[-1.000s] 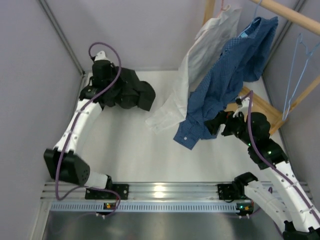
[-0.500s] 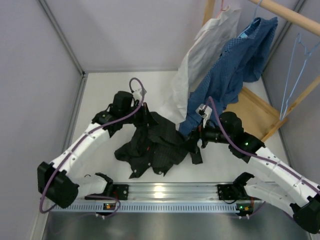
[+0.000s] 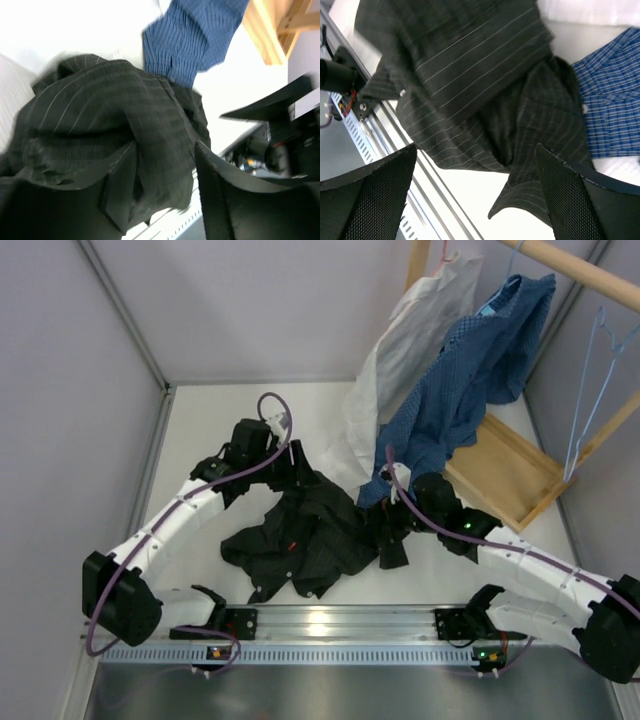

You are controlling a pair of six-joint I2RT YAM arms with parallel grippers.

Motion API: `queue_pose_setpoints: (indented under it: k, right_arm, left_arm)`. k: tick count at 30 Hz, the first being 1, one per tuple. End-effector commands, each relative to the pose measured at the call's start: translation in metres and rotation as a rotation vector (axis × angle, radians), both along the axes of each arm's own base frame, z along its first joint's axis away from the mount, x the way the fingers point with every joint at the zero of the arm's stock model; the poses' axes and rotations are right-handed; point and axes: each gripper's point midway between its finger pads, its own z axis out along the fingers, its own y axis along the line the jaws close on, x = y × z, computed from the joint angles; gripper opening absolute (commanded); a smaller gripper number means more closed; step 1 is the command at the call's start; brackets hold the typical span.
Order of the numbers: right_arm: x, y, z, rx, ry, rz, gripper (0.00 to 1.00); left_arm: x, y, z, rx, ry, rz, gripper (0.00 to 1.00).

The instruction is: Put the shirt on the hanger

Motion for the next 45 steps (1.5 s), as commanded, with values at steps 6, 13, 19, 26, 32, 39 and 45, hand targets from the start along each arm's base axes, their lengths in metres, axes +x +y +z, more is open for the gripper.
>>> queue_pose_setpoints:
  k: [6,13,19,26,32,39,45]
  right_arm:
    - [0.002,0.024,0.003,0.022,-0.067,0.046,0.96]
    - [-0.009,0.019,0.007,0.015,-0.077,0.073,0.96]
    - [-0.021,0.040,0.003,-0.063,-0.100,0.147,0.97]
    - [0.043,0.041,0.015,-0.106,-0.231,-0.144,0.95]
    - [0.073,0.060,0.027,-0.185,-0.307,-0.089,0.78]
    - [0.079,0.077,0.044,-0.183,-0.333,-0.009,0.45]
    - [0.087,0.069,0.081,-0.168,-0.393,-0.031,0.00]
  left_arm:
    - [0.046,0.040,0.042,0.145,-0.203,0.249,0.83]
    - [-0.011,0.073,0.022,0.217,-0.120,0.284,0.86]
    - [-0.073,0.083,-0.032,0.194,0.039,0.256,0.83]
    - [-0.099,0.078,-0.064,0.180,0.133,0.222,0.81]
    - [-0.112,0.077,-0.077,0.159,0.164,0.196,0.73]
    - [-0.129,0.066,-0.100,0.146,0.223,0.162,0.67]
    - [-0.136,0.049,-0.111,0.156,0.247,0.119,0.67]
